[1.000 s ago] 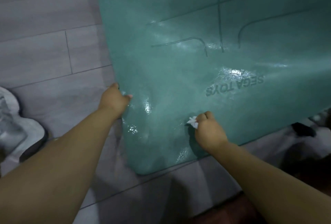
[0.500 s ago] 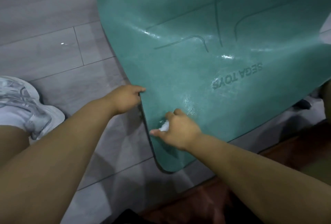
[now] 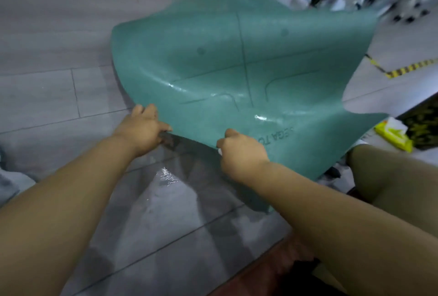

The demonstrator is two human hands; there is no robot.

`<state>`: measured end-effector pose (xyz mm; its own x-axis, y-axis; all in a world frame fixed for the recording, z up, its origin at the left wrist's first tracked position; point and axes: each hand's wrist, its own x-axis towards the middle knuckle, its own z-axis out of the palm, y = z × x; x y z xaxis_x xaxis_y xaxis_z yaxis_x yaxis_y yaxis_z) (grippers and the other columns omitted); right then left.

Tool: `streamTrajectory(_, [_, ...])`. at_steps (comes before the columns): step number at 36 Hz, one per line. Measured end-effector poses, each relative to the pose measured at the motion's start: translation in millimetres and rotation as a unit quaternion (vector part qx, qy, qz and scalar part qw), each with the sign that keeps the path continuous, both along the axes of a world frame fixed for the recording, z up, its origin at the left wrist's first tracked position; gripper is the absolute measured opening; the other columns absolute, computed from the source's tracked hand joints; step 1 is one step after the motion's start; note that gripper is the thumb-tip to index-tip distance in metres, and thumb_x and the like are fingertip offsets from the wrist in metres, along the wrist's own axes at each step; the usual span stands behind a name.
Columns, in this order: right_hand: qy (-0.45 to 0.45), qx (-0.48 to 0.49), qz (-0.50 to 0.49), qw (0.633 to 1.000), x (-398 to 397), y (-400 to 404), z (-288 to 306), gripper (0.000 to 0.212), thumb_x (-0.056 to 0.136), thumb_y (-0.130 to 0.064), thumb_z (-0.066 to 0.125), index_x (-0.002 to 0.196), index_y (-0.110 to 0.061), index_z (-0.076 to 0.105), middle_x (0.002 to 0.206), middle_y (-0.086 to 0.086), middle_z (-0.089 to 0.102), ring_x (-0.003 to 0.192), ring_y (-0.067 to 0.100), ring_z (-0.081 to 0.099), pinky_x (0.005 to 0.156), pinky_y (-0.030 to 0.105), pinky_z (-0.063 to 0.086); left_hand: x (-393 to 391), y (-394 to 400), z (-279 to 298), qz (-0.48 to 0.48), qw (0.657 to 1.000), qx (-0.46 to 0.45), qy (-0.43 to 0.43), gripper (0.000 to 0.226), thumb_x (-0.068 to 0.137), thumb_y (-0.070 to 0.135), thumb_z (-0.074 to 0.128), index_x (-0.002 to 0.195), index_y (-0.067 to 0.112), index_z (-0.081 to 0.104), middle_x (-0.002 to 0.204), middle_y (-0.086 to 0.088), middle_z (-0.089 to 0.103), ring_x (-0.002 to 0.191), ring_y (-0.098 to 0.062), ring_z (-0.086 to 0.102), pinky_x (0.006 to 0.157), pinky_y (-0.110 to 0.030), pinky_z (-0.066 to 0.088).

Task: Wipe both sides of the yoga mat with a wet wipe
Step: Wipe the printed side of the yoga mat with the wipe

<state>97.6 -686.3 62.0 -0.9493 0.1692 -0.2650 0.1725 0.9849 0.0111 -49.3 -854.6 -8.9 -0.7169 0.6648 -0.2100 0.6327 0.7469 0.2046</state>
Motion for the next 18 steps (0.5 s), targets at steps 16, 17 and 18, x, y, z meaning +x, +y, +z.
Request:
streamTrajectory(16, [0.232,0.255,0.17,0.923,-49.8,19.5,193.7,0.015,0.088,-0.007,0.048,0.088,-0.004,0.062,0.098,0.012,0.049,0.082,0.031,0.05,0.048,0.028,0.018,-9.6,25.7,103.5,0.046,0.967,0.243,0.065,0.036,0.092,0.027,0.058,0.127,0.037,0.058,0.138,-0.001,0.053,0.121,-0.028,0.053,0.092,-0.031,0.044])
streamTrajectory(17, [0.247,0.257,0.184,0.916,-50.8,15.7,201.9,0.012,0.08,-0.003,0.051,0.076,-0.002,0.062,0.087,0.014,0.051,0.071,0.032,0.051,0.045,0.024,0.013,-9.3,24.1,109.6,0.054,0.967,0.238,0.073,0.035,0.093,0.029,0.056,0.126,0.038,0.059,0.135,0.0,0.055,0.119,-0.028,0.055,0.09,-0.03,0.045])
streamTrajectory(18, [0.259,0.251,0.192,0.913,-51.2,11.0,210.5,0.009,0.07,-0.001,0.054,0.063,-0.002,0.06,0.075,0.014,0.051,0.058,0.031,0.05,0.044,0.021,0.012,-9.0,22.6,115.6,0.06,0.968,0.232,0.079,0.033,0.093,0.03,0.055,0.125,0.038,0.059,0.132,-0.001,0.058,0.116,-0.027,0.057,0.088,-0.03,0.046])
